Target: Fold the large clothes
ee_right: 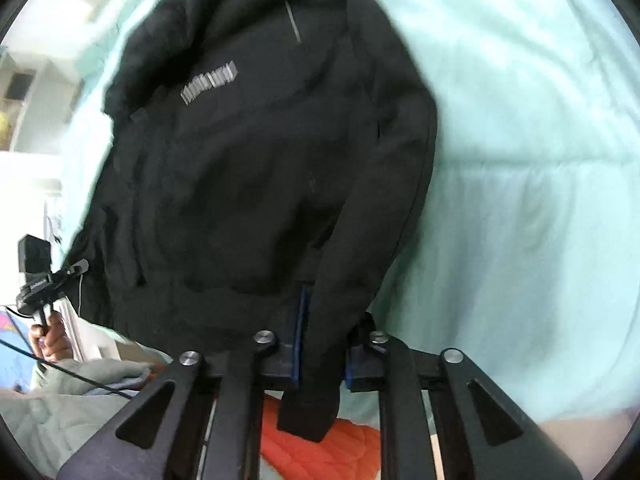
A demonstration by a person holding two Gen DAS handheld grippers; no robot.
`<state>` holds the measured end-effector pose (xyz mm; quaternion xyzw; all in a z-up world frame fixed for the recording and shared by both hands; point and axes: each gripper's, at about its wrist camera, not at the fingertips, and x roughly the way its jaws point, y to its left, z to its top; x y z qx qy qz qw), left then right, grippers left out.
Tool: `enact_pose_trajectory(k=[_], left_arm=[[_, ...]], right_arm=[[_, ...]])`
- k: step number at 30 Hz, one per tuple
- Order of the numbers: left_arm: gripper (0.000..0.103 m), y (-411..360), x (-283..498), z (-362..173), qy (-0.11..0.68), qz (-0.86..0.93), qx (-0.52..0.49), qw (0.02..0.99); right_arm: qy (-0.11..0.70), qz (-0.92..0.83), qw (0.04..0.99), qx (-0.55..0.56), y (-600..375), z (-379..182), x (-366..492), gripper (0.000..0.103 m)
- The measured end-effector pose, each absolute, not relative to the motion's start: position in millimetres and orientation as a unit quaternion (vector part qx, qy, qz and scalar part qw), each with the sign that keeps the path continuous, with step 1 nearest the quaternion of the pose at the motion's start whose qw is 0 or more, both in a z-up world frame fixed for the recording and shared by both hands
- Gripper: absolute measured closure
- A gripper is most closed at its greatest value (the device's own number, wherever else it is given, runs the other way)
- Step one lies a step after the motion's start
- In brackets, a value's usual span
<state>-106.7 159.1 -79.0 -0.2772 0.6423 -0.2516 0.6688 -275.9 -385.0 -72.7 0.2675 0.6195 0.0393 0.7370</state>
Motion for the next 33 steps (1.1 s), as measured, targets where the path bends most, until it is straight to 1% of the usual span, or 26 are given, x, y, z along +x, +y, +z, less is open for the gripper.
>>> enact_pose_trajectory(k=[6, 12, 16, 19, 22, 25, 30, 33], left_arm=[[0.088, 166.4, -57.0, -22.4, 0.568, -0.265, -0.302, 0.718], [0.087, 186.7, 5.7, 26.4, 0.478, -0.252, -0.355, 0.762], [0.087, 182.1, 59.9, 54.2, 0.45, -0.251, -0.34, 0.787], [0.086, 170.2, 113.1, 62.0, 0.447, -0.235, -0.328, 0.798], [0.086, 158.2, 169.6, 43.6, 0.469, -0.206, -0.332, 0.792], [0.085, 145.0, 215.3, 5.8, 0.5, -0.171, -0.338, 0.779], [0.084, 120.0, 263.0, -78.4, 0.566, -0.11, -0.295, 0.761], [0.084, 111.2, 271.3, -113.9, 0.582, -0.105, -0.288, 0.753]], right_arm=[[0.56, 0.057, 0.777, 0.283, -401.1, -18.0, -229.9, 0.087], [0.485, 0.072, 0.819, 0.297, -416.4, 41.8, -151.8, 0.087], [0.434, 0.065, 0.849, 0.295, -433.5, 82.8, -87.7, 0.087], [0.422, 0.05, 0.857, 0.292, -448.0, 95.4, -34.4, 0.087], [0.44, 0.02, 0.853, 0.281, -452.6, 78.7, 28.2, 0.087], [0.472, -0.009, 0.838, 0.274, -453.7, 45.9, 74.2, 0.087], [0.552, -0.052, 0.791, 0.258, -451.1, -41.8, 126.6, 0.085], [0.584, -0.062, 0.768, 0.255, -442.2, -86.0, 145.4, 0.085]])
